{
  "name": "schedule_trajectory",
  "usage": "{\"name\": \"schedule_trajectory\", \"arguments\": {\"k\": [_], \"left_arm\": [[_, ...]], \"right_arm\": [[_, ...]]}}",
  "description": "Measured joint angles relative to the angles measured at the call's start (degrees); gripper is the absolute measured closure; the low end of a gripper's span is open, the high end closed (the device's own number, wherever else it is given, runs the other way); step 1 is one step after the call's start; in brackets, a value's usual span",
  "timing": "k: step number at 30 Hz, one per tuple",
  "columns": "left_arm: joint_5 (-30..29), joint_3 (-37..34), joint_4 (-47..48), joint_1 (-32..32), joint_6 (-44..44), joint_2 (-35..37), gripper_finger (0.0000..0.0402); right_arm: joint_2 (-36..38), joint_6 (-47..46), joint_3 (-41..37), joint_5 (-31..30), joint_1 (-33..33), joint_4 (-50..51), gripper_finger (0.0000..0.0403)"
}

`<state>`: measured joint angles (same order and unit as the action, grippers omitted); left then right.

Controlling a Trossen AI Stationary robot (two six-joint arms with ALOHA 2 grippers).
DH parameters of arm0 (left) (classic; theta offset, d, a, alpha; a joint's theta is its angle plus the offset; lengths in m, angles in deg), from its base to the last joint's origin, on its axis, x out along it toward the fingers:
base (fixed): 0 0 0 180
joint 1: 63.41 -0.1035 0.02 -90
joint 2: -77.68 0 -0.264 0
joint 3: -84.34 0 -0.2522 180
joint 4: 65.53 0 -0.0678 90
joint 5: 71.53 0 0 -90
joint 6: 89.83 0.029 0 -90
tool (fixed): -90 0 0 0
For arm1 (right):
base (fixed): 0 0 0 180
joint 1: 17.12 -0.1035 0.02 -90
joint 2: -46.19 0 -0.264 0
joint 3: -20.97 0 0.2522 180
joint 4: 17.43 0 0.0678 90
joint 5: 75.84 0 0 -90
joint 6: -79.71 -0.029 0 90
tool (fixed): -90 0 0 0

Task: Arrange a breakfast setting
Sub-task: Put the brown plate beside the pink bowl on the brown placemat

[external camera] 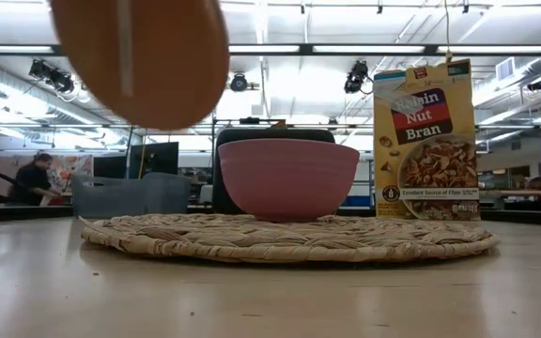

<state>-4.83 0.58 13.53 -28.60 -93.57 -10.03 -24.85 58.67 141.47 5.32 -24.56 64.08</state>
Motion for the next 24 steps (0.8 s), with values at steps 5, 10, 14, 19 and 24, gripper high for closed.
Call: {"name": "schedule_trajectory", "arguments": {"k": [5,10,14,19,24], "left_arm": [[-2.39,-11.62,-12.45,4.61,2.09,-1.96,0.0354],[-5.44,-16.24,-19.7,4.98,7.3,-5.58,0.0348],[-6.89,-16.53,-24.76,2.46,11.0,-8.34,0.035],[-8.63,-16.53,-27.75,-0.33,14.0,-9.74,0.0349],[-9.12,-16.53,-28.55,-1.91,16.44,-9.78,0.0349]], "right_arm": [[-0.2,-0.4,0.0,-2.02,-0.04,0.04,0.0208],[-0.55,-1.55,-0.02,-2.03,-0.04,0.06,0.0208],[-0.83,-1.96,-0.02,-1.99,-0.04,0.04,0.0208],[-0.96,-2.94,-0.02,-1.52,-0.04,0.04,0.0208],[-0.96,-3.04,-0.02,-0.25,-0.06,0.06,0.0208]]}}
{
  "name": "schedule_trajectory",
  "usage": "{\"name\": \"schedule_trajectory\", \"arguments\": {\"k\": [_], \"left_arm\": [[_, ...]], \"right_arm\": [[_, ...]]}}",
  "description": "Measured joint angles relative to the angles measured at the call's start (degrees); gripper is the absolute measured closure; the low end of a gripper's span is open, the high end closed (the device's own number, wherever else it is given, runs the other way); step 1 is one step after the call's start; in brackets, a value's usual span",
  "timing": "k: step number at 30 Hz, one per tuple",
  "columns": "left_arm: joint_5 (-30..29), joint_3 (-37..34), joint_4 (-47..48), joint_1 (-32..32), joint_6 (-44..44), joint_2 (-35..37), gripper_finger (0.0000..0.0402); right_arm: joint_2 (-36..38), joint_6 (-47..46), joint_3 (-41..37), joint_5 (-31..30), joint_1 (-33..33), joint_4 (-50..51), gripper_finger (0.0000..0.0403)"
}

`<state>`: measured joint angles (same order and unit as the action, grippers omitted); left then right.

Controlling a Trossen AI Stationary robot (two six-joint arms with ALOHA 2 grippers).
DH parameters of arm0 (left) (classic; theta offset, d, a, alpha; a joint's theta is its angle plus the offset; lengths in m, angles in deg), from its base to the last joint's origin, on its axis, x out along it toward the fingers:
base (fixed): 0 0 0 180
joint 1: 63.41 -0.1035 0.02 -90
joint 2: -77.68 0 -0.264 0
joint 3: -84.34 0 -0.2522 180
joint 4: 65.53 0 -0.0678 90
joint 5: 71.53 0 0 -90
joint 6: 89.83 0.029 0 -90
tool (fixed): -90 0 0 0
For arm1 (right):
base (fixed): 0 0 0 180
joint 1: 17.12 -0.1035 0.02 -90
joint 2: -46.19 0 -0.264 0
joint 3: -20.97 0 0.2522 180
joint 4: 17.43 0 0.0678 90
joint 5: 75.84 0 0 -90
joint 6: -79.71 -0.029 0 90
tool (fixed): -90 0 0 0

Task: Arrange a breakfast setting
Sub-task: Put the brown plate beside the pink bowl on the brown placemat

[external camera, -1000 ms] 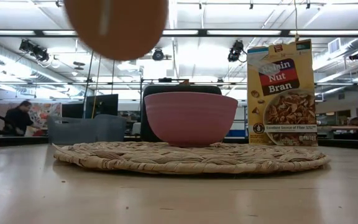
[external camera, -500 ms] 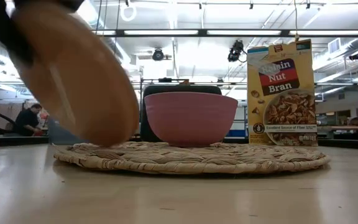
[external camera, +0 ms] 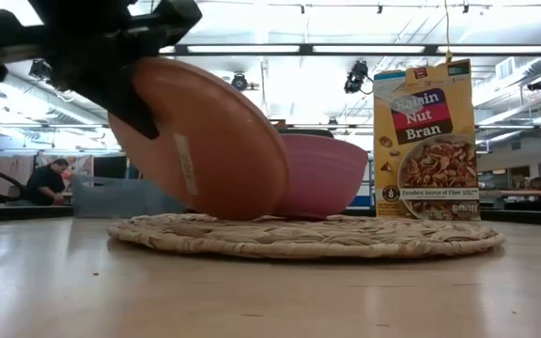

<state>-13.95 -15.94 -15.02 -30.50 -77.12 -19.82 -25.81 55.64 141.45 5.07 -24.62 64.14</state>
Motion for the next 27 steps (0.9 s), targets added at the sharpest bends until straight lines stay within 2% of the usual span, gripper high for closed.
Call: {"name": "schedule_trajectory", "arguments": {"k": [8,12,20,27], "left_arm": [[-0.13,0.18,-2.14,0.1,3.24,-0.02,0.0349],[-5.21,0.24,-3.14,0.19,3.63,-0.02,0.035],[0.63,-0.56,-3.89,-1.59,2.96,-0.02,0.035],[0.54,-2.89,-5.99,-3.28,2.97,0.0,0.0349]], "right_arm": [[0.0,-0.41,0.0,0.36,0.01,0.16,0.0208],[0.0,-0.34,0.0,0.35,0.01,1.08,0.0208],[0.0,-0.22,0.0,0.33,0.01,1.73,0.0208],[-0.02,-0.37,0.0,0.47,0.01,1.73,0.0208]]}}
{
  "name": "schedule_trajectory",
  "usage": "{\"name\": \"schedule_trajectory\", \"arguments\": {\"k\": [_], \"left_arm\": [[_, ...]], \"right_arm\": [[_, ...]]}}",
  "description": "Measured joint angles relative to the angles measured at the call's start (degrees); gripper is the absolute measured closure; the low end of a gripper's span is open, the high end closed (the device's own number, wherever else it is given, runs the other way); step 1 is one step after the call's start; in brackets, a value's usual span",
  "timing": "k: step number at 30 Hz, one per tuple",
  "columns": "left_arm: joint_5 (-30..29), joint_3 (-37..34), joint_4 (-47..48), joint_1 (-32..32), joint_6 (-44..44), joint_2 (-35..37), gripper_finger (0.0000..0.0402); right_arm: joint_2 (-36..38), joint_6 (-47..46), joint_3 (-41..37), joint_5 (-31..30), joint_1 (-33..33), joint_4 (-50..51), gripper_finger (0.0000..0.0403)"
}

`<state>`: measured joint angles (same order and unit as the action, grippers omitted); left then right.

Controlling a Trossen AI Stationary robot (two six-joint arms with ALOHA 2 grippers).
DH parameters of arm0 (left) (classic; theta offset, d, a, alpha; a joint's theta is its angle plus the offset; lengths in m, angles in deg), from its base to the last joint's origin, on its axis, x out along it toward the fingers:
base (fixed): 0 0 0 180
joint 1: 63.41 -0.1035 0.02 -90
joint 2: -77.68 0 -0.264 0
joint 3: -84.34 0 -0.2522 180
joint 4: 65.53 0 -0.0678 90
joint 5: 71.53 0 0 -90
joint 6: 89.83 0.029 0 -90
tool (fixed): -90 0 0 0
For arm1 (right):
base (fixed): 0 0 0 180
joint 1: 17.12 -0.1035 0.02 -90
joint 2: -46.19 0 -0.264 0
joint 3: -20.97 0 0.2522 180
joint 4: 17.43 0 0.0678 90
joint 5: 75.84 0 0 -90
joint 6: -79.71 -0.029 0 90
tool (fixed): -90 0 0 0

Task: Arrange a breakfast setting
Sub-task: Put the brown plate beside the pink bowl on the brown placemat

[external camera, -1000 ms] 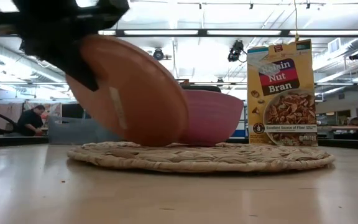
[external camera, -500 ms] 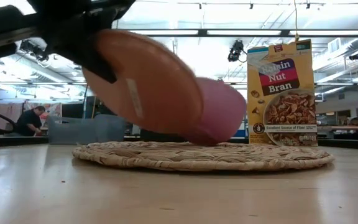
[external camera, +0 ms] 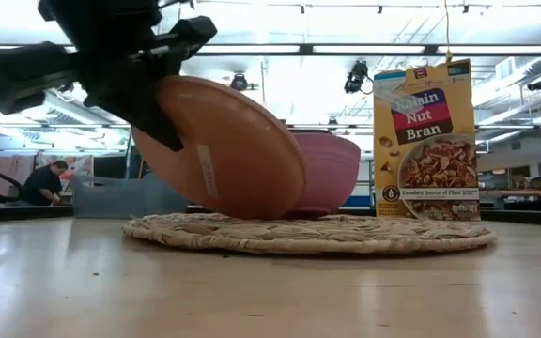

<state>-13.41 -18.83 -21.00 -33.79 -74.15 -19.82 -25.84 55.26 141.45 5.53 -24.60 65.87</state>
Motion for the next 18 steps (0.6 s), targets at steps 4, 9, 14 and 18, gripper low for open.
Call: {"name": "schedule_trajectory", "arguments": {"k": [4,9,14,18], "left_arm": [[2.63,0.0,-0.22,0.42,-0.01,-0.02,0.0334],[7.17,-0.07,-1.32,0.77,-0.24,-0.04,0.0282],[7.26,-0.07,-0.76,0.76,-1.56,-0.04,0.0219],[8.17,-0.09,-0.25,0.77,-1.55,-0.04,0.0185]], "right_arm": [[-0.02,-0.47,0.0,1.2,-0.04,0.12,0.0208],[-0.64,-2.08,-3.47,1.24,-1.64,0.29,0.0208],[-4.34,-5.94,-11.66,0.67,-2.73,-1.25,0.0208],[-10.2,-14.32,-18.99,-1.47,-2.14,-4.38,0.0208]]}}
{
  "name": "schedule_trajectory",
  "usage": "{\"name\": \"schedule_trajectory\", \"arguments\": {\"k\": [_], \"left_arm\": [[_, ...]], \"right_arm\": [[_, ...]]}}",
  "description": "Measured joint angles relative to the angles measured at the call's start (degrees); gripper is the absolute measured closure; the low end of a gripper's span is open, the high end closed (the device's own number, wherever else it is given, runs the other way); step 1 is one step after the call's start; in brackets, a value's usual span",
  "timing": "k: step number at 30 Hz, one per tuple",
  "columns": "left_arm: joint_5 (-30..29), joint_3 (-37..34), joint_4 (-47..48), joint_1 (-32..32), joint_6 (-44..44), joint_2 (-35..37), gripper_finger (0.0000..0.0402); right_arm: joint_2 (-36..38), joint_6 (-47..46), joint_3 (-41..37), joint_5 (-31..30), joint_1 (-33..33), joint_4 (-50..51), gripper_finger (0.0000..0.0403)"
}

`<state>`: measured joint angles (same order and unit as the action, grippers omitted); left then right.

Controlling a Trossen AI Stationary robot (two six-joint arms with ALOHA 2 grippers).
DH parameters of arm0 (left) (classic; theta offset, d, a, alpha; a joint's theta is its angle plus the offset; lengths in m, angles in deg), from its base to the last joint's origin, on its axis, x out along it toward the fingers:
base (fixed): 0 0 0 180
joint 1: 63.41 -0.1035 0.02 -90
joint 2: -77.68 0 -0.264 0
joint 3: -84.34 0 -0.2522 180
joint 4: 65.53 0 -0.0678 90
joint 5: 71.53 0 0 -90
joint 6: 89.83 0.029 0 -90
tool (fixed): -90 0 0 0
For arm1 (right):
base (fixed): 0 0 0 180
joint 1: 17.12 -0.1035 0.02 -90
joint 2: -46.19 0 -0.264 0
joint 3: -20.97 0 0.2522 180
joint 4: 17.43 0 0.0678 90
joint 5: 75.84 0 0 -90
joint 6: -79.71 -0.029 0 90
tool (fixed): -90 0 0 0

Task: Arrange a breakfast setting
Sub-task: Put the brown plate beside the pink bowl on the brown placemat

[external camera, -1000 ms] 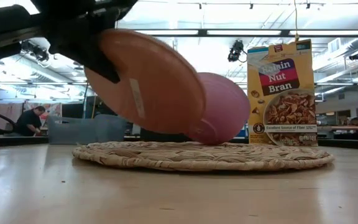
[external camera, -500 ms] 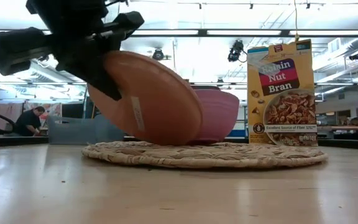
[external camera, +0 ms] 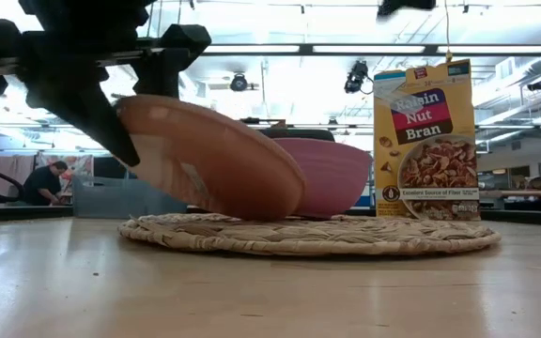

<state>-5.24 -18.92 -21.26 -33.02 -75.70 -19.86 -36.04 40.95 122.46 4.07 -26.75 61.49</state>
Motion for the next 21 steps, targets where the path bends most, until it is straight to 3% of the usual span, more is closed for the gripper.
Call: {"name": "schedule_trajectory", "arguments": {"k": [7,13,21], "left_arm": [[0.26,0.0,0.37,0.41,-0.02,0.0,0.0162],[0.15,0.0,0.37,0.39,-0.05,0.0,0.0162],[0.03,0.0,0.37,0.39,-3.56,0.0,0.0162]], "right_arm": [[-12.03,-9.64,-7.98,1.17,5.15,-7.08,0.0208],[-19.45,-7.81,-8.79,8.51,10.99,-12.06,0.0209],[-23.0,-5.6,-8.79,11.91,14.95,-11.41,0.0231]]}}
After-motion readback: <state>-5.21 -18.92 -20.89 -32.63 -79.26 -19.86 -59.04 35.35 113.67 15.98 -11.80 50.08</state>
